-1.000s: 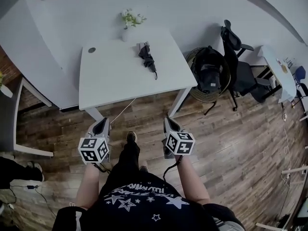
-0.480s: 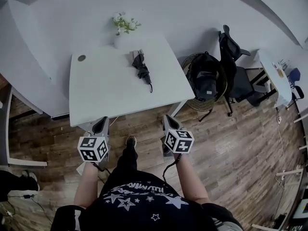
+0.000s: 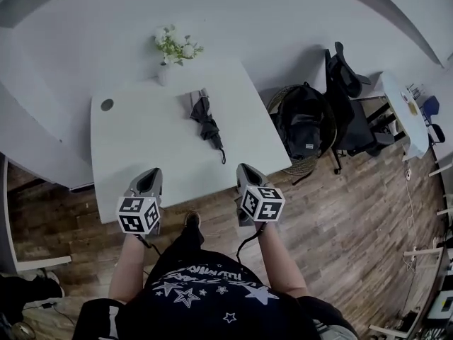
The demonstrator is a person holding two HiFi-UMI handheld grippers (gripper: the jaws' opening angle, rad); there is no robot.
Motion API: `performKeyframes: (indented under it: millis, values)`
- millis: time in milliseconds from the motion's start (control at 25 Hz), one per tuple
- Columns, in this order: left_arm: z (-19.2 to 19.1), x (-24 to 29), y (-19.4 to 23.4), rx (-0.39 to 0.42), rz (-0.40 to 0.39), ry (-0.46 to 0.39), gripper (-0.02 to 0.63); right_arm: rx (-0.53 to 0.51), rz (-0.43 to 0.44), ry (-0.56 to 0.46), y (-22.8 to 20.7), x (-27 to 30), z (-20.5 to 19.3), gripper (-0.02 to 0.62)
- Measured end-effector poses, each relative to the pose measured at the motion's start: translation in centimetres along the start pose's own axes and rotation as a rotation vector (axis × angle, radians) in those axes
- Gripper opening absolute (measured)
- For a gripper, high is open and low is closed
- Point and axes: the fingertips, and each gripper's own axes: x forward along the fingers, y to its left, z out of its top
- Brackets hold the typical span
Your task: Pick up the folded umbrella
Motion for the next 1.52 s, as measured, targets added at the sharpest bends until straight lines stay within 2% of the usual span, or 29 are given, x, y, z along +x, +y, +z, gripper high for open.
performKeyframes:
  millis: [160, 280, 520, 640, 800, 1000, 1400, 1520]
  values:
    - [1.4, 3.1, 1.7, -0.007, -0.007, 0.013, 0.003, -0.005, 0.006, 0.039, 0.1, 4.0, 1.3, 0.042]
    - [2.0, 5.0, 2.8, -0.003, -0.012, 0.024, 0.003, -0.022, 0.017, 0.107, 0.4, 6.9, 1.3, 0.056]
    - [3.2, 8.6, 5.8, -0.028, -0.002, 0.033, 0.003, -0.036, 0.038, 0.207, 1.1, 12.9, 1.8, 0.175]
    - [3.9, 10.3, 6.7, -0.012, 0.002, 0.039, 0.003, -0.069, 0.066, 0.245, 1.5, 15.5, 2.2, 0.241]
    - [5.2, 12.3, 8.0, 0.024, 0.015, 0.027, 0.003, -0.095, 0.064, 0.274, 1.6, 19.1, 2.7, 0.269]
    - [4.3, 14.3, 9.7, -0.02, 0.03, 0.057, 0.003, -0.092, 0.024, 0.362, 1.3, 22.8, 1.5, 0.309]
    - [2.9, 16.0, 10.9, -0.041, 0.028, 0.101, 0.003, -0.169, -0.024, 0.451, 0.7, 26.7, -0.4, 0.301]
    - [2.4, 16.0, 11.0, -0.051, 0.031, 0.116, 0.003, -0.188, -0.041, 0.472, 0.6, 27.0, -0.8, 0.275]
